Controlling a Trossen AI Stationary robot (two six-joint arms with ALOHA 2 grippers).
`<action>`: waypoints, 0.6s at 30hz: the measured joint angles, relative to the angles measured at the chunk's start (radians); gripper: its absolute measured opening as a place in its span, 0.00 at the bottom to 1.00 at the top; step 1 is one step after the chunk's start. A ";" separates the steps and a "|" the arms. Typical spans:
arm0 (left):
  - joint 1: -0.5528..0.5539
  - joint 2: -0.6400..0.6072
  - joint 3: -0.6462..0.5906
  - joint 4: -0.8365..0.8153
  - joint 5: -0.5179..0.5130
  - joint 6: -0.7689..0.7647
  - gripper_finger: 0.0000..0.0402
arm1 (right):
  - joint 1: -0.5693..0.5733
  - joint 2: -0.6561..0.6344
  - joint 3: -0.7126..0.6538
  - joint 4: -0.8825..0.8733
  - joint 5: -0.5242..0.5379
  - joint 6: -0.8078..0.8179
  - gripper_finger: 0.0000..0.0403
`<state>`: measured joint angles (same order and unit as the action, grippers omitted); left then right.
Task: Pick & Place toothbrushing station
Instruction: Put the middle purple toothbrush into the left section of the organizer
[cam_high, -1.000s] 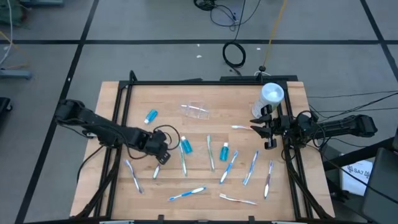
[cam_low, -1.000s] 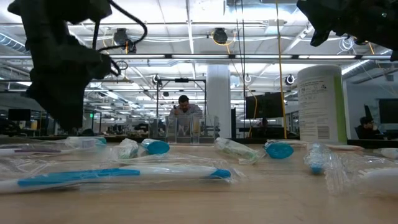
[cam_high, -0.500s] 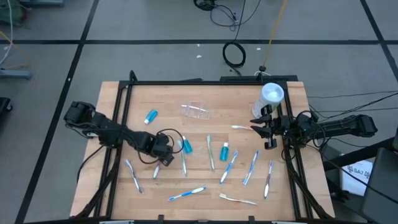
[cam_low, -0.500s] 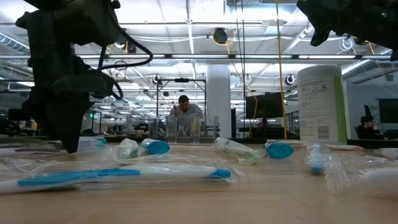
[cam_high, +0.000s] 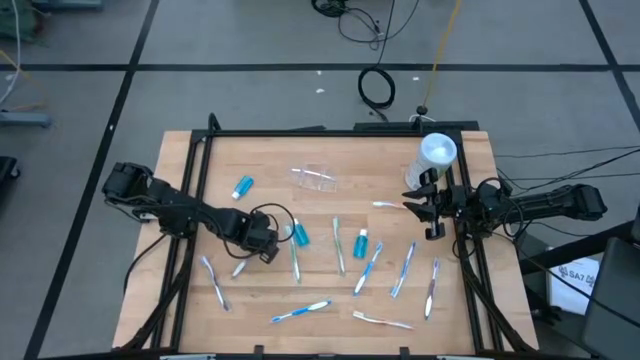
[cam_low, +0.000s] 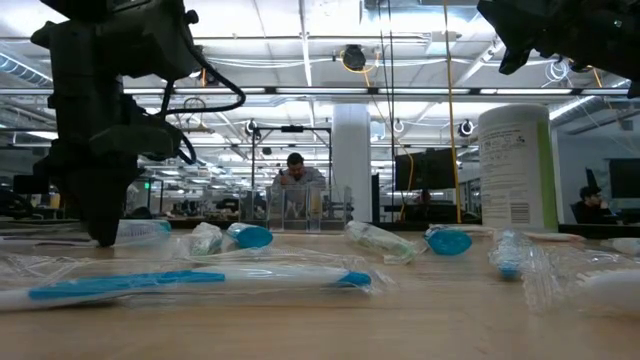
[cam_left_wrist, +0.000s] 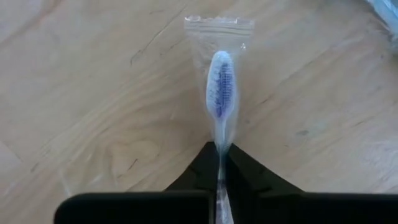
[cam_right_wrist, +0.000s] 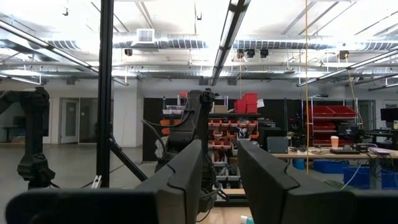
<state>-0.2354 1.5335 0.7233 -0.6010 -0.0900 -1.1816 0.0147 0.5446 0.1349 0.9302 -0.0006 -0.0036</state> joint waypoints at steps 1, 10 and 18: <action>0.000 0.002 0.008 -0.008 -0.001 0.001 0.06 | 0.000 0.000 0.000 0.000 0.000 0.000 0.24; 0.002 0.005 0.150 -0.071 -0.138 0.167 0.03 | 0.000 0.000 0.000 0.000 0.000 0.000 0.24; 0.063 -0.018 0.303 -0.171 -0.362 0.347 0.02 | 0.000 0.000 0.000 0.000 0.000 0.000 0.23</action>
<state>-0.1722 1.5158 1.0261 -0.7715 -0.4521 -0.8346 0.0147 0.5446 0.1349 0.9299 -0.0006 -0.0036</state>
